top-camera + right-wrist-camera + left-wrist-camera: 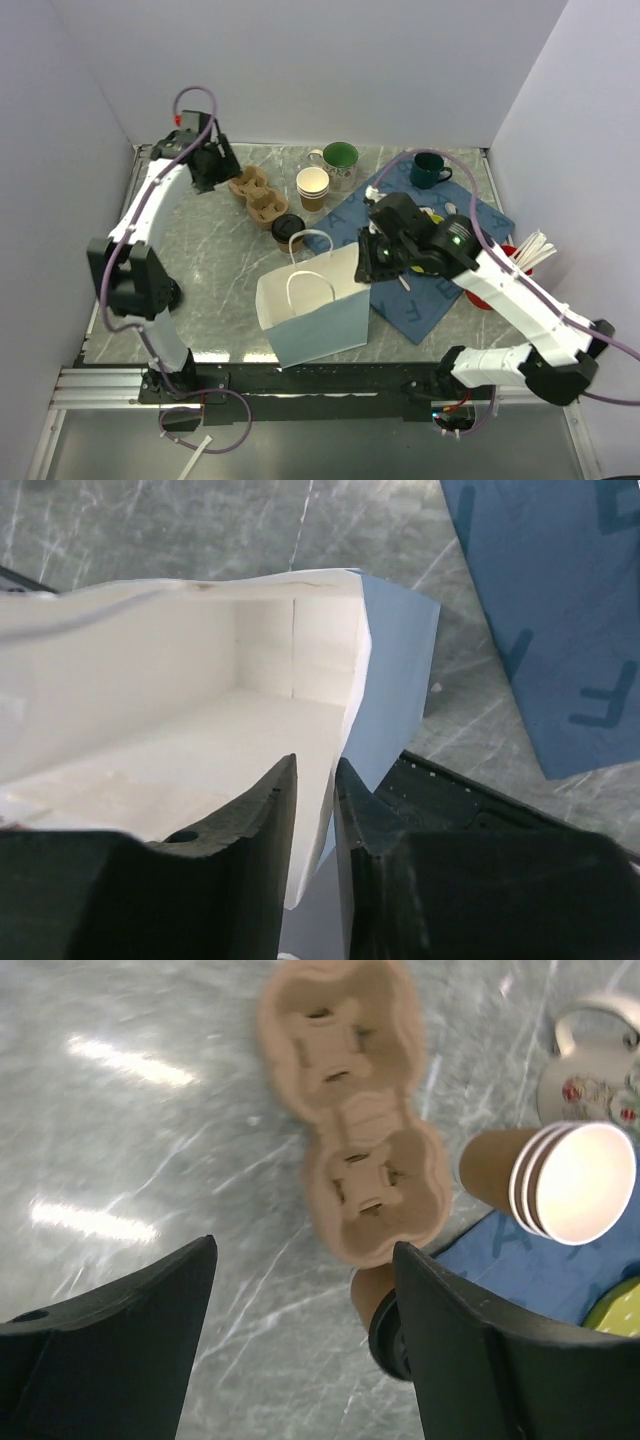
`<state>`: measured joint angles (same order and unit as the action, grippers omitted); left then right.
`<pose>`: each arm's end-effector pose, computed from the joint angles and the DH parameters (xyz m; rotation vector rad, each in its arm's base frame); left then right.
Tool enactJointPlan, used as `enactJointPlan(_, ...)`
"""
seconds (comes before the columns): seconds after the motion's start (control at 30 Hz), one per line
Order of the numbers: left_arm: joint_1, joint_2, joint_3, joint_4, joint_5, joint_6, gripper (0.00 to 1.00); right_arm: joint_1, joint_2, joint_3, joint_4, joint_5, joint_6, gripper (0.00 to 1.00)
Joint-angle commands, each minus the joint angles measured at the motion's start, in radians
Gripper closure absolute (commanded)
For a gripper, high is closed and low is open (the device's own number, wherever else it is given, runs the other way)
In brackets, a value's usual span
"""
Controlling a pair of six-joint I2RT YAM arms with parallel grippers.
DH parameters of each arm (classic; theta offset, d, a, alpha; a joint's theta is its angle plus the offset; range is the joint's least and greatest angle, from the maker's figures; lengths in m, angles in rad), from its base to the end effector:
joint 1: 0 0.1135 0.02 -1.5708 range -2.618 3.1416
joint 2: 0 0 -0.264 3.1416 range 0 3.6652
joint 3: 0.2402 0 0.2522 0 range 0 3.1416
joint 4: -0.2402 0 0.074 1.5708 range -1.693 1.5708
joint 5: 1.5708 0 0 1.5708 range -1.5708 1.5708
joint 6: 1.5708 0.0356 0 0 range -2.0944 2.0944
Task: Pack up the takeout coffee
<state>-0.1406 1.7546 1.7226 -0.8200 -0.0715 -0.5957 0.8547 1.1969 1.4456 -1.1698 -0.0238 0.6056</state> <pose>0.3837 -0.0517 0.3428 -0.5812 2.3648 -0.2480 0.1389 0.1609 0.3904 -0.3342 2.5853 0.6087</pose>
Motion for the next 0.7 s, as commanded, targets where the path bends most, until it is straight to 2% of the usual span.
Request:
enactJointPlan(0.0, -0.022, 0.092, 0.133, 0.044, 0.062, 0.164, 0.24, 0.001, 0.099, 0.177, -0.051, 0.068, -0.013, 0.66)
enactJointPlan(0.1, -0.022, 0.138, 0.170, 0.056, 0.123, 0.273, 0.25, 0.000, 0.136, 0.225, -0.062, 0.070, -0.003, 0.60)
enactJointPlan(0.2, -0.022, 0.144, 0.134, 0.108, 0.226, 0.382, 0.27, 0.001, 0.141, 0.228, -0.057, 0.071, 0.022, 0.58)
enactJointPlan(0.33, -0.022, 0.167, 0.121, 0.134, 0.275, 0.489, 0.29, 0.001, 0.124, 0.214, -0.054, 0.082, 0.055, 0.56)
enactJointPlan(0.47, -0.020, 0.216, 0.160, 0.127, 0.366, 0.539, 0.31, 0.001, 0.106, 0.245, -0.090, 0.107, 0.079, 0.47)
enactJointPlan(0.53, -0.020, 0.259, 0.204, 0.104, 0.400, 0.559, 0.31, 0.000, 0.098, 0.263, -0.111, 0.114, 0.080, 0.46)
enactJointPlan(0.67, -0.020, 0.295, 0.219, 0.094, 0.337, 0.626, 0.29, 0.000, 0.064, 0.294, -0.129, 0.142, 0.072, 0.44)
